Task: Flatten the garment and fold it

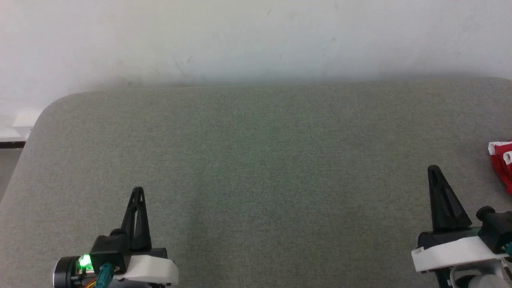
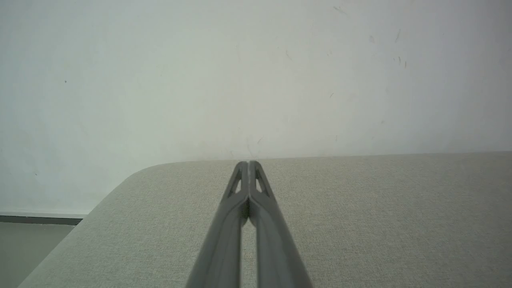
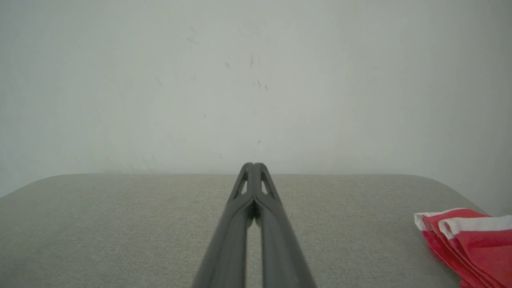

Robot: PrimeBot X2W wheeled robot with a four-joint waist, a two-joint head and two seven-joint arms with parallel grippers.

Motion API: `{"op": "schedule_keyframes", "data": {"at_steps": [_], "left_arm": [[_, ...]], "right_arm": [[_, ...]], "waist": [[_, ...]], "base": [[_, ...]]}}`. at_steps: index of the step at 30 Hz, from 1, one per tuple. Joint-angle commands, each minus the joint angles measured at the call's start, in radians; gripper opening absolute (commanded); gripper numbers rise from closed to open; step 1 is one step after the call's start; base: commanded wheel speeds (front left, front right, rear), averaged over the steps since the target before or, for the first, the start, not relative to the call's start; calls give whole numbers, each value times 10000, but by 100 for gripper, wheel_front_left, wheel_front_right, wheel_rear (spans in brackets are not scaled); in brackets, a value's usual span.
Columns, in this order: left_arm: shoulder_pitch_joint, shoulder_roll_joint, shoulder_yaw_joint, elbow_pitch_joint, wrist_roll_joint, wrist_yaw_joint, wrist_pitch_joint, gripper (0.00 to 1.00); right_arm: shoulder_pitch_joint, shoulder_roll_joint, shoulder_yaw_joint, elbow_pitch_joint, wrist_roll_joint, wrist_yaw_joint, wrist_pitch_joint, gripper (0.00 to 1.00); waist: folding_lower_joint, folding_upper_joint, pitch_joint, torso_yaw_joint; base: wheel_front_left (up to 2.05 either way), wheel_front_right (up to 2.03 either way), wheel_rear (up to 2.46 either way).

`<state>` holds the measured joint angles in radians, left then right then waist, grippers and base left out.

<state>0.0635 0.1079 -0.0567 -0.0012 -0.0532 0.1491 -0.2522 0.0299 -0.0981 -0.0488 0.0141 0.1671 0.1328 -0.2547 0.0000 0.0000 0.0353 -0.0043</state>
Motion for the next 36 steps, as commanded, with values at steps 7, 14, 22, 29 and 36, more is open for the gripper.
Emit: {"op": "schedule_keyframes", "data": {"at_steps": [7, 14, 22, 29, 36], "left_arm": [[-52, -47, 50, 3, 44, -123, 178, 0], [-88, -79, 82, 3, 74, -206, 321, 0], [-128, -116, 118, 4, 108, -302, 484, 0], [-164, -149, 149, 5, 137, -385, 627, 0], [-199, -181, 181, 5, 167, -468, 770, 0]], "right_arm": [[-24, 39, 40, -12, -136, -2, 199, 0], [-40, 66, 67, -19, -229, -3, 342, 0], [-60, 97, 99, -29, -336, -4, 506, 0], [-76, 123, 126, -36, -430, -5, 649, 0], [-93, 150, 153, -44, -523, -7, 792, 0]], "waist": [[0, 0, -21, 2], [0, 0, -41, 5], [0, 0, -64, 8], [0, 0, -85, 10], [0, 0, -105, 13]], "base": [[0, 0, 0], [0, 0, 0], [0, 0, 0], [0, 0, 0], [0, 0, 0]]}}
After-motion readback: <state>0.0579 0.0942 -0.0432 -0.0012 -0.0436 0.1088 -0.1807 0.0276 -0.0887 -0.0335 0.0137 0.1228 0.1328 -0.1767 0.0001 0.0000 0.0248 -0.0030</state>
